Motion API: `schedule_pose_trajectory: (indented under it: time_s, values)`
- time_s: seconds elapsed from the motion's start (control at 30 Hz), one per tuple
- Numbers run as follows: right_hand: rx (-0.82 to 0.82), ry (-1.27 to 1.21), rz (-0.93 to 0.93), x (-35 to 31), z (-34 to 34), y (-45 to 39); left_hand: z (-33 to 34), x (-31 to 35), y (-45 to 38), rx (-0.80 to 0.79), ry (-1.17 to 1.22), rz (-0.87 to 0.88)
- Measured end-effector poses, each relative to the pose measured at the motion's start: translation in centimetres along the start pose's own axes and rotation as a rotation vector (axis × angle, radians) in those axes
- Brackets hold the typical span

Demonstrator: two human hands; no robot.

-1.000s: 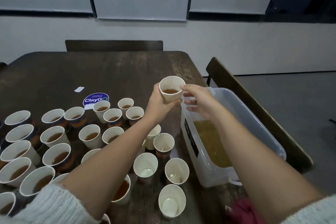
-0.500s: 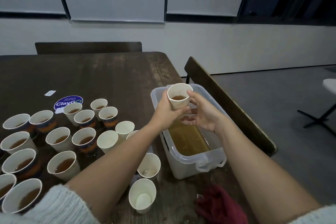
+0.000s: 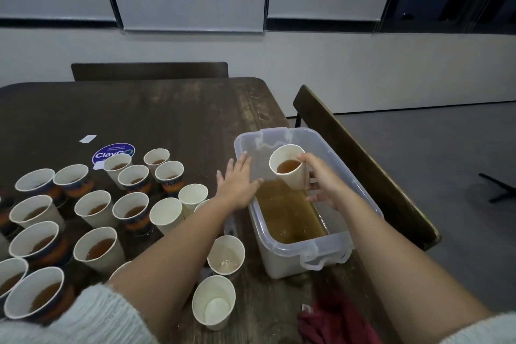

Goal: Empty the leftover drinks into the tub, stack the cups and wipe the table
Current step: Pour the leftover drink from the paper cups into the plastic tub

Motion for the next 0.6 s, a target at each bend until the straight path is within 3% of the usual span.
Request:
schedule_pose_trajectory:
  time_s: [0.33,0.6]
  values:
    - [0.136,0.094,-0.066,1.7,-0.5,-2.1,0.5,-0.3,0.2,0.038,0.125,0.039]
    - [0.154,0.232,-0.098,2.3,-0.5,-2.5,0.6,-0.3,0.2,0.045,0.165,0.051]
Point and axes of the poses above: each hand's wrist, its own y-axis away from the middle knuckle, its own z-axis out of the palm, x = y × z, the point moved 3 cm from there along -y, towards the middle knuckle, and after that the axes turned 10 degrees about -x, right-handed, at the moved point
